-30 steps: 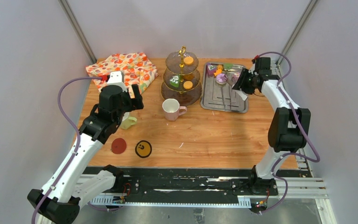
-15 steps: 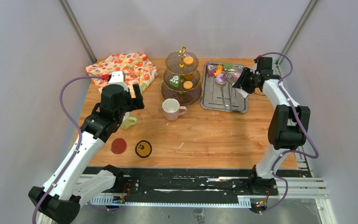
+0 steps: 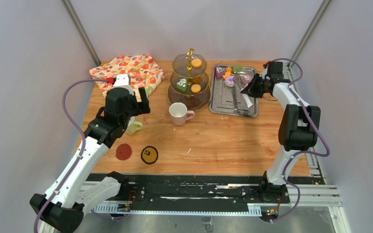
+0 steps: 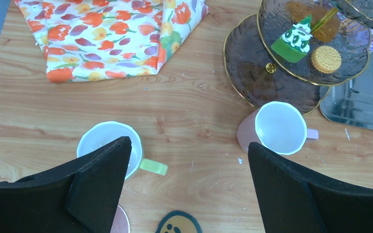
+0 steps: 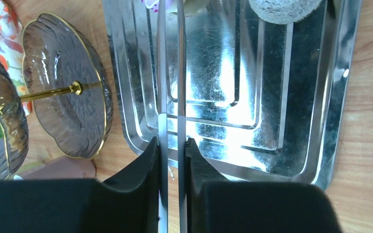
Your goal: Serve the afternoon tea
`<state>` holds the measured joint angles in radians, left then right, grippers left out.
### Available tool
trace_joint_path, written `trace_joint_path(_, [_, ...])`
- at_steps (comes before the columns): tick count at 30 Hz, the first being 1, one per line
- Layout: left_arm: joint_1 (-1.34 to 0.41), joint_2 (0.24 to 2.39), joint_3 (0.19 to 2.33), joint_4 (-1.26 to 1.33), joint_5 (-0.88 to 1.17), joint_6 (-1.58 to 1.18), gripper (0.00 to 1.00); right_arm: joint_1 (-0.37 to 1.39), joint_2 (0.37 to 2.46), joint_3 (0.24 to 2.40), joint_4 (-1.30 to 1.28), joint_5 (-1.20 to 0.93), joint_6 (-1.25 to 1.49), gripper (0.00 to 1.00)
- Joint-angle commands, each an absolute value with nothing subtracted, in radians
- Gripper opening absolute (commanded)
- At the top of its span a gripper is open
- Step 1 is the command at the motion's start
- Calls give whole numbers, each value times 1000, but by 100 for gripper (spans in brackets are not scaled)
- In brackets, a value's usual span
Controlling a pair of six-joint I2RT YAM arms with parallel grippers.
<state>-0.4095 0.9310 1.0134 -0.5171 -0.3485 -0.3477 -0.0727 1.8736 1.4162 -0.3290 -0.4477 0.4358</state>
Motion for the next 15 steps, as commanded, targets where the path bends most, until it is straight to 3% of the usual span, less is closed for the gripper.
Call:
trace_joint_path(1, [-414,915,1008,-485,-369,-336,95,-86,1828,1416,-297,-471,450,2])
trace_joint_path(15, [-414,907,1004,-489,-367,-336,95,-87,1637,1274,-310,-444,428,0])
